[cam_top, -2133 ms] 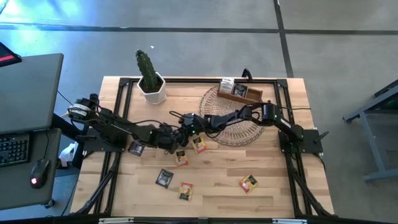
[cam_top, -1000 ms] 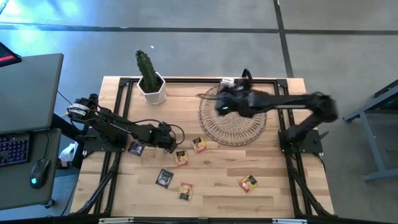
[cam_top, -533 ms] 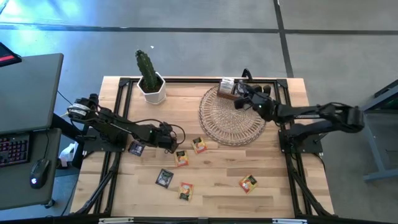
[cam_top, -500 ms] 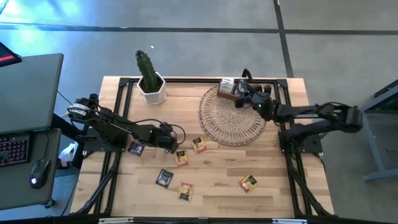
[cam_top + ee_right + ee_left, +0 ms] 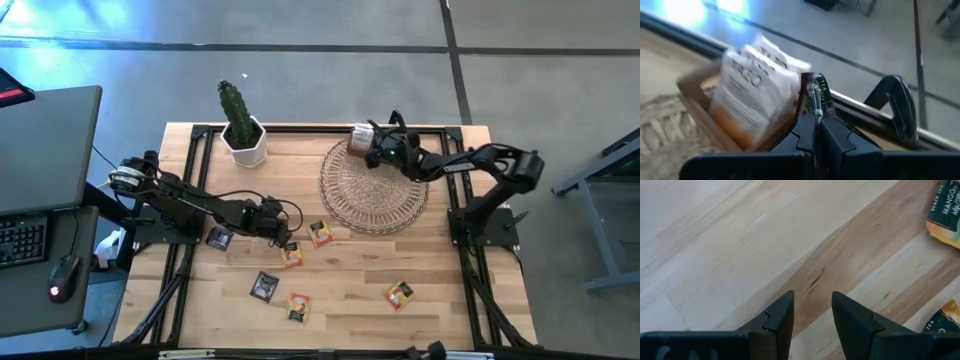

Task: Pick & Place Tea
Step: Put the blue tea bag into the middle section of the wooden organizer

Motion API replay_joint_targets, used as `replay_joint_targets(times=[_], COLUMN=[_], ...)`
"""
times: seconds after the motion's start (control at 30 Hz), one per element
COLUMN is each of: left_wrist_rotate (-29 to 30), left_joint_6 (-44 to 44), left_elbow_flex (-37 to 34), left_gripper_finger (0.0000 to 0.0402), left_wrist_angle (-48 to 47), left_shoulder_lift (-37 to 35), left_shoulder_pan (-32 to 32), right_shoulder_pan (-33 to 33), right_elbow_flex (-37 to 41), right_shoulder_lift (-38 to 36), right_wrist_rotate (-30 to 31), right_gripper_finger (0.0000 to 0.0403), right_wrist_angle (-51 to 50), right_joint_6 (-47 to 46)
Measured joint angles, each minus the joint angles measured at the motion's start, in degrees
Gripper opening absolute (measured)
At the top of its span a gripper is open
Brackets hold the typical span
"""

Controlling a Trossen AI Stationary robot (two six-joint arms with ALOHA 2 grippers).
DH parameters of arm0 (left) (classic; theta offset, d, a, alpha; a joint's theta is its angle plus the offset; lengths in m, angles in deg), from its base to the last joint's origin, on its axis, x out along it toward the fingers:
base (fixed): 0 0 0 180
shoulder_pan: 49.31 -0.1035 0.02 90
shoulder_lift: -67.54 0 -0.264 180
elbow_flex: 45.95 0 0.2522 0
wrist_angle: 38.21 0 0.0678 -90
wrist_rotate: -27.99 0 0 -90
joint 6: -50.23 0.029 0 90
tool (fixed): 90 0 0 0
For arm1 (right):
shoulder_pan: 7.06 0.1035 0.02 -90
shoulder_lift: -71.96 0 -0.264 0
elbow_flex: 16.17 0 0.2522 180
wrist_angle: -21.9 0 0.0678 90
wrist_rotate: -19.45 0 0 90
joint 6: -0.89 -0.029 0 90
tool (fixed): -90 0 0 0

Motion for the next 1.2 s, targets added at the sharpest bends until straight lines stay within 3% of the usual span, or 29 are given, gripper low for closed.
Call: replay_joint_targets(times=[0.2,0.53,0.83,1.07,1.2], left_wrist_rotate=[-1.05,-1.5,-2.33,-3.02,-4.03], left_joint_6=[0.0,-0.02,-0.04,-0.1,-0.31], left_elbow_flex=[0.0,0.0,0.0,0.02,0.02], left_gripper_finger=[0.013,0.013,0.013,0.013,0.013], left_wrist_angle=[-0.1,-0.13,-0.09,0.15,0.27], left_shoulder_lift=[-0.02,-0.04,-0.07,-0.09,-0.09], left_shoulder_pan=[0.02,0.02,0.02,0.02,0.02], right_shoulder_pan=[0.0,0.09,0.09,-0.02,0.09], right_elbow_flex=[-3.35,-6.72,-15.34,-13.88,-12.53], right_shoulder_lift=[0.98,0.97,-3.15,-4.11,-4.09], right_wrist_rotate=[0.19,1.45,0.84,0.93,-0.58], right_gripper_finger=[0.0022,0.0092,0.0113,0.0106,0.0093], right_wrist_angle=[-8.26,-16.59,-40.57,-35.42,-38.92], right_joint_6=[0.88,3.66,2.62,2.5,2.46])
